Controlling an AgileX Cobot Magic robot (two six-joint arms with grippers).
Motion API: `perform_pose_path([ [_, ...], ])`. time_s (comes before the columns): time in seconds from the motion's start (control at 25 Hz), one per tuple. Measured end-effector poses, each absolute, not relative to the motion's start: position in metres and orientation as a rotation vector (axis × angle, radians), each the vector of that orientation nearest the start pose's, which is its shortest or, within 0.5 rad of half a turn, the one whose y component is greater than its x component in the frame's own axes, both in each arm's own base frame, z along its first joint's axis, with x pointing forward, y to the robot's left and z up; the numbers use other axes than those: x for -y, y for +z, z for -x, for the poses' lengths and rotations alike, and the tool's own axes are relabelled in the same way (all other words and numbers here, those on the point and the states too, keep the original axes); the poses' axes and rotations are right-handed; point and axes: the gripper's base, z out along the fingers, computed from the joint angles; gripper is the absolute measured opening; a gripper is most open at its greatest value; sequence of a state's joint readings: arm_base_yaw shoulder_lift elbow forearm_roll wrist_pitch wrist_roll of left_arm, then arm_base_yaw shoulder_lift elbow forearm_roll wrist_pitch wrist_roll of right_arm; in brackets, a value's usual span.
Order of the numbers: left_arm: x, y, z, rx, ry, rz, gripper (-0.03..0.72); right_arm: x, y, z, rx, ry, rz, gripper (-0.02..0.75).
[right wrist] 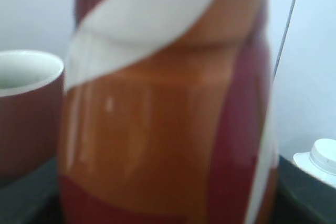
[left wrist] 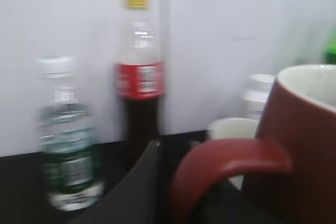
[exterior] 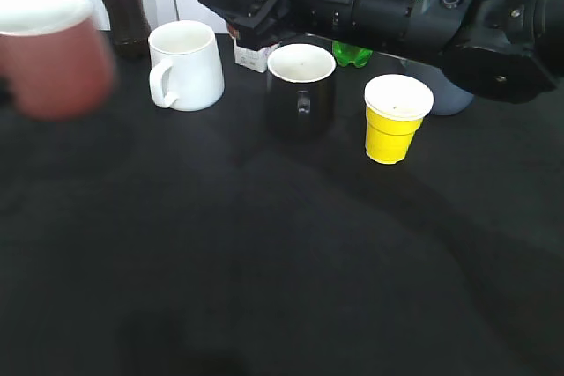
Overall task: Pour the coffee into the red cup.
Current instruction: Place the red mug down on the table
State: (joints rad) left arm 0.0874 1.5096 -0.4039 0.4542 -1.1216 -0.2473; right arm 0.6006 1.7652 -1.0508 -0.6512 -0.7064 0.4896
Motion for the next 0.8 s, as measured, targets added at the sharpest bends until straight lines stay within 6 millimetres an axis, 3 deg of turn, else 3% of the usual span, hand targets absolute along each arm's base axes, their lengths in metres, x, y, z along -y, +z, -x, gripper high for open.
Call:
perform_pose_path([
  [0.08,-0.004,0.203,-0.262,-1.526,-0.192,-0.132,0.095,-0.251,0.260,-0.304,-1.448,0.750,0.814,0.533],
  [0.2,-0.013,0.176,-0.276,-1.608,-0.141,-0.064,0.095,-0.250,0.259,-0.304,-1.460,0.742,0.814,0.533],
  [0.36,-0.021,0.152,-0.314,-1.646,-0.130,-0.031,0.095,-0.250,0.259,-0.304,-1.462,0.740,0.815,0.533],
  [0.56,-0.021,0.136,-0.361,-1.617,-0.152,-0.108,0.095,-0.250,0.259,-0.304,-1.462,0.740,0.815,0.533],
  [0.8,-0.014,0.110,-0.397,-1.611,-0.182,-0.158,0.096,-0.250,0.258,-0.304,-1.465,0.738,0.815,0.533],
])
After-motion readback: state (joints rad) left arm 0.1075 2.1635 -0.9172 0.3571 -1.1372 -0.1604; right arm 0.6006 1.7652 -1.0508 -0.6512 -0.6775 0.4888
